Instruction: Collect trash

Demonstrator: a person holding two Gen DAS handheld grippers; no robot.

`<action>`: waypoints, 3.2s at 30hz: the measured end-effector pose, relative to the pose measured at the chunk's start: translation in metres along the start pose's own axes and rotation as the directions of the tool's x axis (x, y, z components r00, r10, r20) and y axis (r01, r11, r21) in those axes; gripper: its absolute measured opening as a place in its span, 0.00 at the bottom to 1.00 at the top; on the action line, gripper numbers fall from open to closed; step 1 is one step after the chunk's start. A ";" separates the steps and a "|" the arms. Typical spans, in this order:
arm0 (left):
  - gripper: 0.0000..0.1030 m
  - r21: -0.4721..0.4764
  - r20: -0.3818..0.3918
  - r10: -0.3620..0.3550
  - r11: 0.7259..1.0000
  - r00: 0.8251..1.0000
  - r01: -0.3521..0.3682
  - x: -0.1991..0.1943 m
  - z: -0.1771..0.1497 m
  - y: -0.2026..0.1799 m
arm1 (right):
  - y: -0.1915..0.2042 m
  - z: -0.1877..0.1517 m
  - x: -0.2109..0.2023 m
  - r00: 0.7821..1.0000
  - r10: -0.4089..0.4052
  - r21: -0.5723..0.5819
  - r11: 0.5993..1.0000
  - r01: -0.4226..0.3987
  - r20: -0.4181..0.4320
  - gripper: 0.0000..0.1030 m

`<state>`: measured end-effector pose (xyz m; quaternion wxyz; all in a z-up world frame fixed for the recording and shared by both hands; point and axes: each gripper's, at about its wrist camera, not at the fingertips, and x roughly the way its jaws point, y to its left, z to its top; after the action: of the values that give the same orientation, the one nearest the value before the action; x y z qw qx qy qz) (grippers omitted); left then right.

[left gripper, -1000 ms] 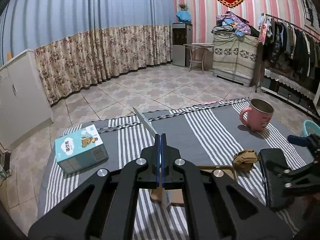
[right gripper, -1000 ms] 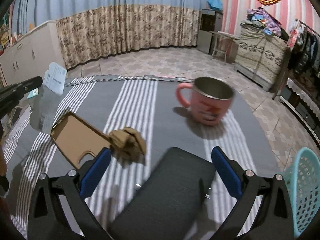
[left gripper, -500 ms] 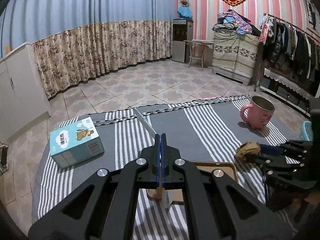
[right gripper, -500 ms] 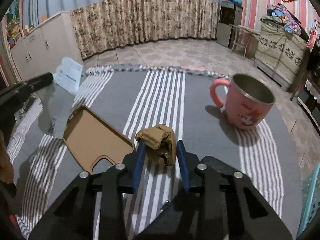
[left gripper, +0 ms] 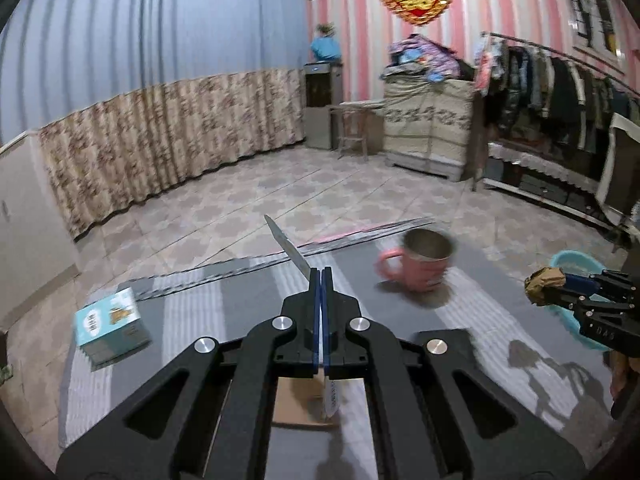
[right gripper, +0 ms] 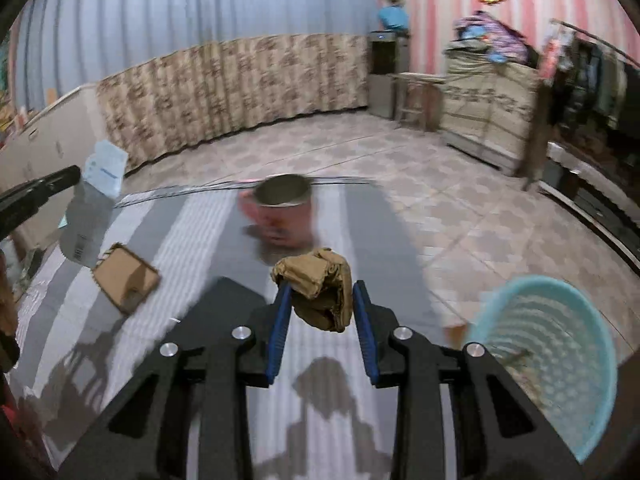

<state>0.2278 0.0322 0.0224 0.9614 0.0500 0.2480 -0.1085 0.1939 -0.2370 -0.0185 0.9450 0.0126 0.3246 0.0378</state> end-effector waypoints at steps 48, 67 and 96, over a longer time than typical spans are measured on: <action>0.95 0.115 0.011 -0.132 0.985 0.991 0.130 0.021 -0.015 -0.282 | -0.228 -0.060 -0.037 0.973 -0.230 0.268 0.936 0.227 -0.021 0.35; 0.95 0.030 0.030 -0.022 0.999 0.999 0.021 -0.027 -0.034 -0.222 | -0.201 -0.056 -0.043 0.958 -0.283 0.271 0.926 0.262 0.039 0.96; 0.95 -0.091 0.085 0.143 0.987 0.986 -0.136 -0.164 -0.118 -0.130 | -0.022 -0.122 -0.139 0.961 -0.125 0.108 0.989 0.101 0.246 0.96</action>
<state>0.0023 -0.0463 -0.0064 0.9782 0.0214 0.2041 -0.0325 0.0108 -0.2699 -0.0301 0.9775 0.0433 0.2035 -0.0335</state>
